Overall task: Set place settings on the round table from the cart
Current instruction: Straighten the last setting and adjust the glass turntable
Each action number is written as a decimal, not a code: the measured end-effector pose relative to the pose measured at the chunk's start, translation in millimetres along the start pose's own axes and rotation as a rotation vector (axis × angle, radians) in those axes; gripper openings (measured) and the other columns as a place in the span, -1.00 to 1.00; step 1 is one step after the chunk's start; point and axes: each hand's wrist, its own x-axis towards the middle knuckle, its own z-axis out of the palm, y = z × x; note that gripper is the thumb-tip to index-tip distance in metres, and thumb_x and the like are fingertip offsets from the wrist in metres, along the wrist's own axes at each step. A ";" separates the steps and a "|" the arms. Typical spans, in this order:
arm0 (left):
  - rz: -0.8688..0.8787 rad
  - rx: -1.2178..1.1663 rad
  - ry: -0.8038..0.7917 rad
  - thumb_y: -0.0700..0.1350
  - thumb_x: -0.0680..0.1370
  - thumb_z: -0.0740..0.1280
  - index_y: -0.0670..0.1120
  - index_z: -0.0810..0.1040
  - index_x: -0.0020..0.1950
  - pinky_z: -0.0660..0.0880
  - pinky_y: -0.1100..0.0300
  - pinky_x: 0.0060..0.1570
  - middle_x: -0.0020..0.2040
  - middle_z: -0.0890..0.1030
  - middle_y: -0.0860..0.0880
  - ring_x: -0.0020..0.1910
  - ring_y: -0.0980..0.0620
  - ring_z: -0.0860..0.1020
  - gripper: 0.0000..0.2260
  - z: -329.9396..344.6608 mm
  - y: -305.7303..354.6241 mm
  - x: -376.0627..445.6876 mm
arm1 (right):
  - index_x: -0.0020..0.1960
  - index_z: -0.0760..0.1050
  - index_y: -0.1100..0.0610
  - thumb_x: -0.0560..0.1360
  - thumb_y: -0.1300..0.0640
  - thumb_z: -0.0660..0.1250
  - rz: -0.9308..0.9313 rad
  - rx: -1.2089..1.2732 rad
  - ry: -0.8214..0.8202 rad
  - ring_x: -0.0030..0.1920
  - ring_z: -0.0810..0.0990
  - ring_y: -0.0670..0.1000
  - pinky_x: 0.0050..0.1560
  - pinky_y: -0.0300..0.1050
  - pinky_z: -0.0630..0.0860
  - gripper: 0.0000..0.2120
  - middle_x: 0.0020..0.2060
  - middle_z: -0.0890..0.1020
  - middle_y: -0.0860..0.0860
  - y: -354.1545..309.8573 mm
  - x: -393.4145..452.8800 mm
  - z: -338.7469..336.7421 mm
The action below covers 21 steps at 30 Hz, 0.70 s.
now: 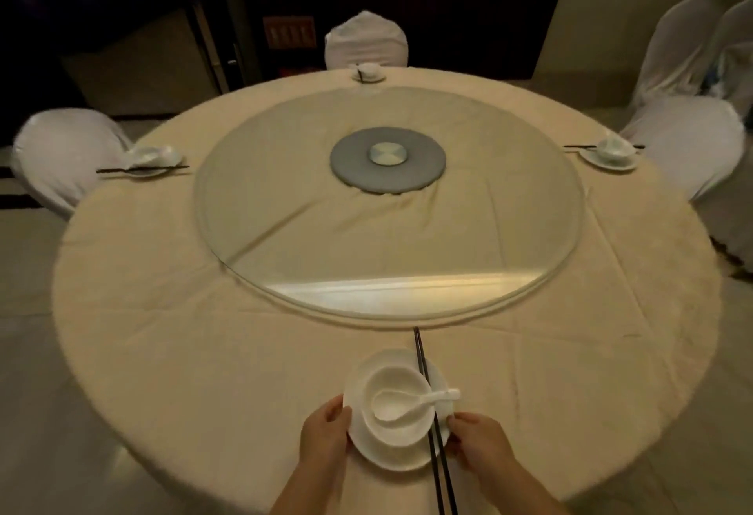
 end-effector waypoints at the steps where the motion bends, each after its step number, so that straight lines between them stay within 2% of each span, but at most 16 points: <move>1: -0.002 -0.020 -0.009 -0.32 0.57 0.28 -0.18 0.63 0.21 0.57 0.04 -0.02 -0.08 0.70 -0.14 -0.10 -0.11 0.64 -0.74 0.3 2.1 -2.2 | -0.36 0.71 0.14 0.52 0.25 0.32 0.003 -0.002 0.001 -0.45 0.61 -0.01 -0.39 -0.18 0.44 -0.68 -0.41 0.69 0.10 -0.8 0.0 -3.6; 3: 0.020 -0.037 -0.037 -0.31 0.53 0.32 -0.18 0.65 0.19 0.54 0.03 0.03 -0.12 0.72 -0.15 -0.12 -0.08 0.64 -0.74 -0.6 8.0 -8.4 | -0.37 0.70 0.18 0.53 0.22 0.33 -0.039 -0.006 0.004 -0.35 0.67 0.05 -0.26 -0.17 0.52 -0.68 -0.35 0.71 0.13 -5.1 -3.4 2.0; 4: 0.046 -0.023 -0.063 -0.25 0.48 0.35 -0.14 0.67 0.14 0.54 0.06 0.05 -0.14 0.73 -0.11 -0.11 -0.05 0.66 -0.74 -1.4 11.9 -12.0 | -0.40 0.67 0.21 0.52 0.14 0.34 -0.094 -0.015 0.023 -0.31 0.68 0.07 -0.21 -0.25 0.52 -0.64 -0.34 0.70 0.14 -8.9 -5.6 7.4; 5: 0.076 0.017 -0.105 -0.16 0.40 0.35 -0.08 0.69 0.09 0.55 0.13 0.04 -0.14 0.74 -0.05 -0.09 0.00 0.67 -0.71 -4.0 17.2 -15.3 | -0.51 0.60 0.20 0.49 0.07 0.35 -0.164 -0.057 0.099 -0.32 0.67 0.10 -0.23 -0.40 0.47 -0.58 -0.39 0.66 0.16 -9.5 -2.4 13.0; 6: 0.098 0.070 -0.143 -0.09 0.33 0.33 -0.01 0.70 0.03 0.53 0.25 -0.02 -0.14 0.74 0.01 -0.06 0.06 0.67 -0.69 -6.5 21.8 -18.1 | -0.62 0.47 0.09 0.45 0.07 0.39 -0.214 -0.033 0.179 -0.37 0.63 0.11 -0.31 -0.47 0.42 -0.53 -0.48 0.58 0.16 -11.8 -0.6 17.4; 7: 0.110 0.098 -0.160 -0.05 0.29 0.31 0.04 0.71 -0.03 0.50 0.35 -0.08 -0.14 0.74 0.07 -0.04 0.11 0.66 -0.69 -8.9 24.7 -18.7 | -0.67 0.38 0.02 0.45 0.16 0.43 -0.241 -0.006 0.199 -0.40 0.61 0.12 -0.35 -0.48 0.40 -0.46 -0.51 0.53 0.13 -12.5 4.0 20.5; 8: 0.122 0.112 -0.172 -0.04 0.29 0.31 0.08 0.71 -0.06 0.47 0.42 -0.13 -0.15 0.74 0.12 -0.02 0.14 0.66 -0.71 -10.6 26.4 -19.4 | -0.67 0.38 0.04 0.47 0.28 0.43 -0.241 -0.006 0.154 -0.39 0.60 0.11 -0.36 -0.46 0.40 -0.43 -0.50 0.53 0.12 -13.3 3.1 20.8; 10: 0.122 0.118 -0.161 -0.06 0.34 0.33 0.07 0.72 0.00 0.47 0.44 -0.16 -0.15 0.73 0.15 -0.03 0.18 0.65 -0.71 -10.8 25.9 -18.7 | -0.57 0.52 0.16 0.52 0.35 0.38 -0.184 0.015 0.068 -0.32 0.63 0.09 -0.28 -0.41 0.42 -0.53 -0.43 0.60 0.10 -17.4 -8.3 15.7; 13: 0.054 0.040 -0.108 -0.26 0.53 0.32 -0.06 0.69 0.11 0.54 0.28 -0.06 -0.16 0.75 0.00 -0.10 0.08 0.68 -0.76 -5.8 18.3 -10.9 | -0.47 0.59 0.13 0.53 0.27 0.35 -0.051 0.101 0.085 -0.20 0.67 0.07 0.03 -0.15 0.52 -0.61 -0.28 0.71 0.14 -12.0 -6.9 4.6; 15: 0.001 0.004 -0.096 -0.33 0.55 0.30 -0.13 0.66 0.14 0.55 0.11 0.09 -0.14 0.74 -0.09 -0.05 -0.05 0.69 -0.75 -3.2 14.1 -5.1 | -0.41 0.60 0.12 0.53 0.20 0.35 -0.024 0.042 0.071 -0.09 0.68 0.08 0.12 -0.06 0.53 -0.67 -0.15 0.72 0.18 -13.5 -8.6 2.8; 16: -0.003 0.002 -0.091 -0.35 0.54 0.30 -0.17 0.66 0.16 0.54 0.05 0.14 -0.12 0.74 -0.13 -0.03 -0.09 0.68 -0.74 -1.2 12.0 -1.2 | -0.41 0.61 0.12 0.53 0.20 0.35 -0.009 0.024 0.071 -0.09 0.68 0.10 0.11 -0.04 0.53 -0.67 -0.17 0.72 0.17 -12.3 -5.5 2.9; 18: 0.006 0.042 -0.067 -0.36 0.53 0.31 -0.20 0.65 0.18 0.56 0.02 0.11 -0.10 0.73 -0.13 -0.05 -0.09 0.67 -0.74 2.0 8.4 5.2 | -0.45 0.64 0.14 0.49 0.24 0.38 0.022 0.051 0.094 -0.15 0.68 0.15 0.03 0.00 0.55 -0.66 -0.26 0.71 0.17 -8.5 -2.8 1.0; 21: -0.005 0.059 -0.050 -0.35 0.52 0.31 -0.21 0.66 0.17 0.58 -0.06 0.11 -0.08 0.72 -0.11 -0.03 -0.10 0.66 -0.74 4.4 5.5 5.3 | -0.32 0.68 0.20 0.50 0.24 0.34 0.019 0.031 0.097 -0.31 0.60 0.13 -0.21 -0.03 0.46 -0.75 -0.35 0.69 0.17 -2.1 -3.5 0.9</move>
